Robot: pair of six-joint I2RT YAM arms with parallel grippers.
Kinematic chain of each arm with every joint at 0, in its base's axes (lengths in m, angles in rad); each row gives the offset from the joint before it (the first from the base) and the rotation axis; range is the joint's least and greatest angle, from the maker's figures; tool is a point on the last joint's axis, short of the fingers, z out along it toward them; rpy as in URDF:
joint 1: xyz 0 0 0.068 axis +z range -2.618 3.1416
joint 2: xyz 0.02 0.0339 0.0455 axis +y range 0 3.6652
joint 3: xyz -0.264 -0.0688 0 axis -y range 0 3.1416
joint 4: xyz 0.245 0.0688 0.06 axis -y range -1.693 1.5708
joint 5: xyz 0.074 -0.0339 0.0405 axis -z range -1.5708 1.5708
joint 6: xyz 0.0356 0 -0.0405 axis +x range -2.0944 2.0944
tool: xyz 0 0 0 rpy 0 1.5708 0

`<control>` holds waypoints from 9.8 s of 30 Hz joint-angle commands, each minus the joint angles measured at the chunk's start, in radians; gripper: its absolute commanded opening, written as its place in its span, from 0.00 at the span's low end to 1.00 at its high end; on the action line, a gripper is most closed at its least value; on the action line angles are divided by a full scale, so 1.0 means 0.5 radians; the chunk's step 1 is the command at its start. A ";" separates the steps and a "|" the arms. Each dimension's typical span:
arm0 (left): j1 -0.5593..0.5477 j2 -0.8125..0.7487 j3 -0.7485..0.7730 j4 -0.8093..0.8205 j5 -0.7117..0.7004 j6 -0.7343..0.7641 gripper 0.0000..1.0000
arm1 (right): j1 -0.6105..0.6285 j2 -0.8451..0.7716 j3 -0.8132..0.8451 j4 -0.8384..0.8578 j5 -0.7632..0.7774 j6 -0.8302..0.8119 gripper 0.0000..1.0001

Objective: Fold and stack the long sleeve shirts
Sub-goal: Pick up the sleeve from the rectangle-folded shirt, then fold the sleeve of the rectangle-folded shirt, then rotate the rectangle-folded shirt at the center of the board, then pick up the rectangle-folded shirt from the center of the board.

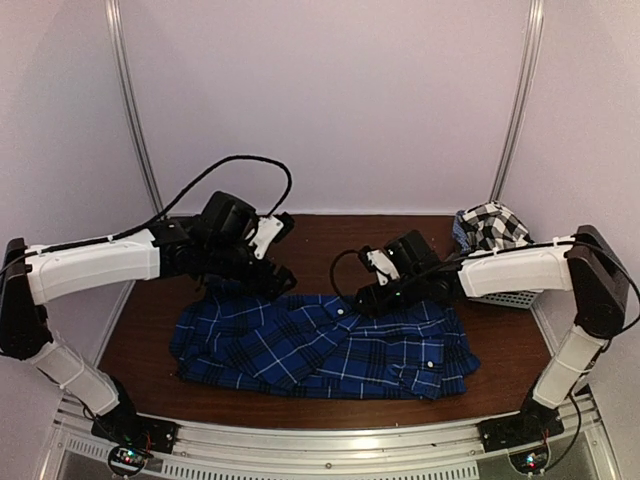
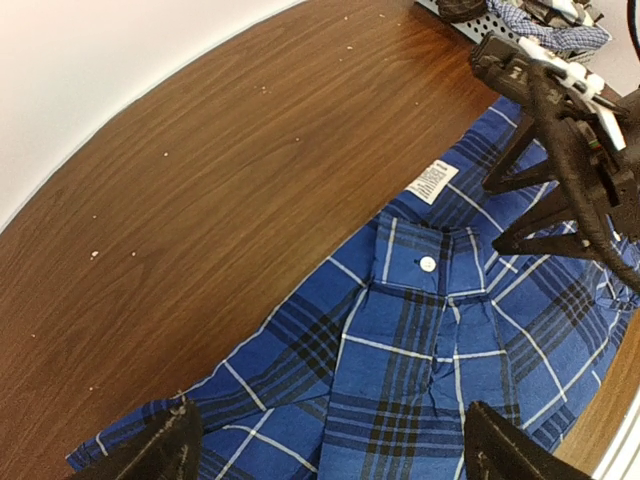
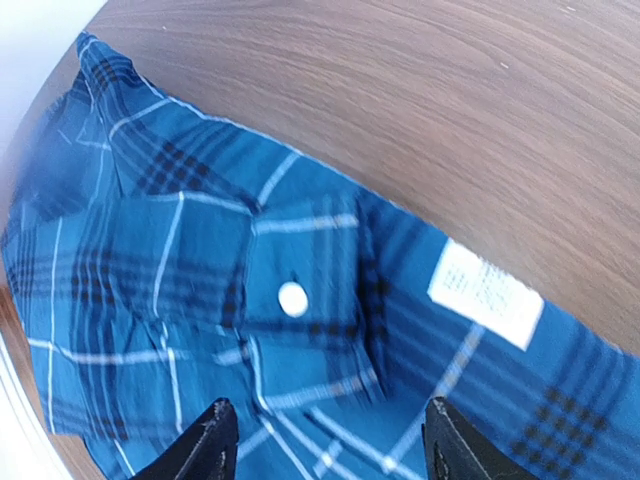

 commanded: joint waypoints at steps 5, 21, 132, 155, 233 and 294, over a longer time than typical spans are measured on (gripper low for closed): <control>0.012 -0.115 -0.115 0.171 -0.070 -0.120 0.93 | 0.016 0.394 0.362 0.106 -0.115 0.054 0.63; 0.026 -0.176 -0.171 0.177 -0.110 -0.108 0.94 | 0.016 0.693 0.512 0.154 -0.234 0.021 0.44; 0.485 0.796 0.337 0.516 -0.184 -0.129 0.98 | 0.494 -0.945 -0.985 0.245 0.673 0.899 0.57; 0.577 1.020 -0.026 0.685 0.140 -0.496 0.90 | 0.271 -0.468 -0.763 -0.117 0.813 0.454 0.62; 0.069 -0.707 -1.069 0.761 0.111 -0.423 0.87 | 0.982 0.133 -0.181 -0.363 0.330 -0.269 0.12; -1.199 -0.464 -1.275 0.876 0.335 -0.599 0.00 | 0.945 -0.916 -0.555 -0.658 -0.055 0.366 0.00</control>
